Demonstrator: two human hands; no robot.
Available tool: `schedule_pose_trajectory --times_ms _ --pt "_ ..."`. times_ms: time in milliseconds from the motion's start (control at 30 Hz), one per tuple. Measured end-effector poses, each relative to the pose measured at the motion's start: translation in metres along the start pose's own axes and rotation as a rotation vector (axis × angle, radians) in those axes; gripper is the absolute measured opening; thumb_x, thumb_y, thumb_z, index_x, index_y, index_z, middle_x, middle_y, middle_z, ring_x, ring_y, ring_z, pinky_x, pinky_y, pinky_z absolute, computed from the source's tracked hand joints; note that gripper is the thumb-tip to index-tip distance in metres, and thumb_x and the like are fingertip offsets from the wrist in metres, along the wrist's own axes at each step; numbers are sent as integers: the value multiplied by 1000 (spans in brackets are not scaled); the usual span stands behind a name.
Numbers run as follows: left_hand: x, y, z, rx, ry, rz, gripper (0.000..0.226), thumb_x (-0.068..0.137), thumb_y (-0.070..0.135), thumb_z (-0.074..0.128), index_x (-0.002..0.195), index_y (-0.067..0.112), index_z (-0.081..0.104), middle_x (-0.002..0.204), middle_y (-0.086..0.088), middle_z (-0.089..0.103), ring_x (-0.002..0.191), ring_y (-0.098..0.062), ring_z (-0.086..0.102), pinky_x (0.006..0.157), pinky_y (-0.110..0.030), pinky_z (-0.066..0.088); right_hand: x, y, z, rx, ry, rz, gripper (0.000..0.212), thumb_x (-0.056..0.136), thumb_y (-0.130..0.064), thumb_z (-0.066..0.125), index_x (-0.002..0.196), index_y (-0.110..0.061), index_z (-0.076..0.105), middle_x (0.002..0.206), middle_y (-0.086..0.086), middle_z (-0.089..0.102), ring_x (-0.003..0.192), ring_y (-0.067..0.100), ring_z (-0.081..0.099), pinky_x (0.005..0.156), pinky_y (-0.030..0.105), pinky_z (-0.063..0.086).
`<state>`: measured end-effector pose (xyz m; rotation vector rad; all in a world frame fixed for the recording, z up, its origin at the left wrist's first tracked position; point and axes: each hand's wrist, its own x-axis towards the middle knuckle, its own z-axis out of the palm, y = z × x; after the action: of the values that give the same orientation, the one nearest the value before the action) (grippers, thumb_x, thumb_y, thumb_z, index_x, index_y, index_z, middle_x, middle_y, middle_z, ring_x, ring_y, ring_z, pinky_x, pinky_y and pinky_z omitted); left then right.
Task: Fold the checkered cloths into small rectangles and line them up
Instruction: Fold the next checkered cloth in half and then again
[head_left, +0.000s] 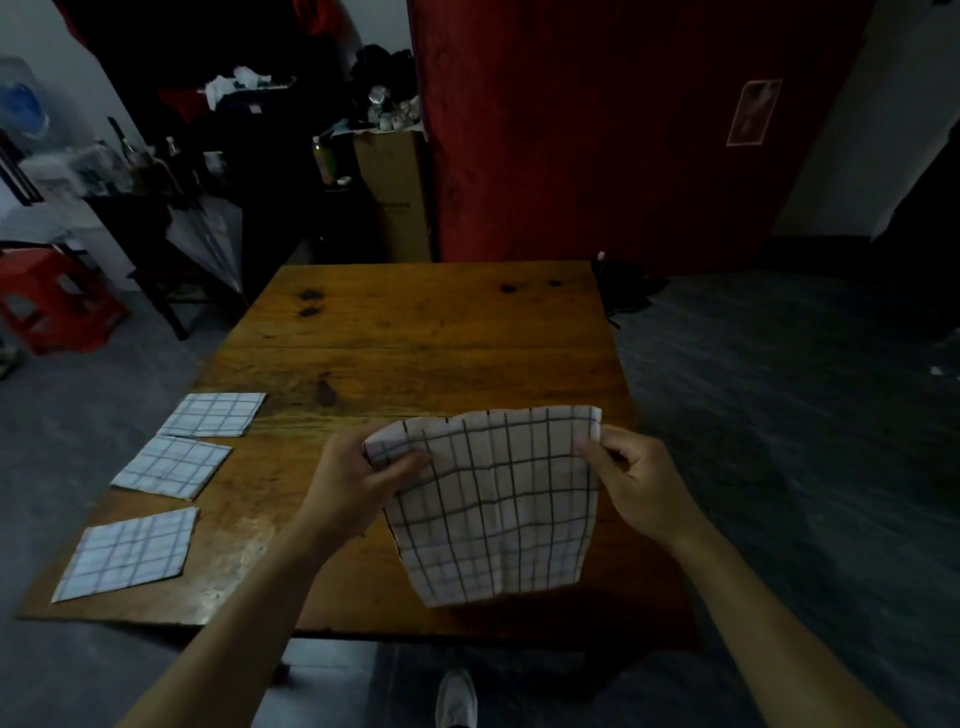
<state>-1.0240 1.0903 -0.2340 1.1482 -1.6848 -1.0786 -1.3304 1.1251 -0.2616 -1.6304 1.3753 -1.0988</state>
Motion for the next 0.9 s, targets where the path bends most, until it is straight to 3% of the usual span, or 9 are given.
schedule_pose_trajectory --times_ms 100,267,333,400,500,667,900 --pt "23 -5 -4 -39 -1 1 21 85 14 71 106 15 72 96 -7 75 89 -24 72 74 -41 60 22 4 -1 16 5 17 31 99 -30 47 103 -10 70 105 2 69 96 11 67 80 36 58" --pt "72 -37 -7 78 7 14 2 88 13 70 88 15 69 79 -8 68 72 -29 64 59 -42 52 61 22 4 -66 45 36 20 96 -27 55 106 -20 71 106 -6 67 101 6 63 84 33 57" --pt "89 -53 -7 92 -5 14 7 88 13 70 84 17 68 75 -5 65 67 -25 62 56 -39 50 77 31 7 -109 65 50 16 94 -22 59 106 -24 70 104 -10 66 100 2 62 85 32 56" --pt "104 -67 -6 95 -18 -3 10 87 10 70 83 18 66 76 3 66 64 -12 61 54 -27 49 92 38 12 -149 86 56 13 92 -19 63 99 -26 71 99 -11 66 96 3 63 83 32 56" --pt "124 -84 -7 131 -21 -23 12 86 7 71 83 17 66 74 7 65 66 -5 62 54 -17 47 111 47 23 -177 133 82 11 90 -17 66 92 -27 71 93 -11 64 91 5 62 80 32 56" --pt "141 -110 -14 211 -48 -26 12 86 12 71 80 19 63 77 2 63 68 -6 61 56 -19 47 126 64 39 -232 182 123 9 89 -18 68 89 -26 69 93 -11 63 91 4 62 79 29 56" --pt "129 -125 -12 251 -74 2 12 87 13 71 87 24 67 87 11 67 83 -1 63 67 -13 49 112 77 49 -272 169 136 16 87 -11 69 86 -27 69 92 -12 62 90 3 60 78 21 52"
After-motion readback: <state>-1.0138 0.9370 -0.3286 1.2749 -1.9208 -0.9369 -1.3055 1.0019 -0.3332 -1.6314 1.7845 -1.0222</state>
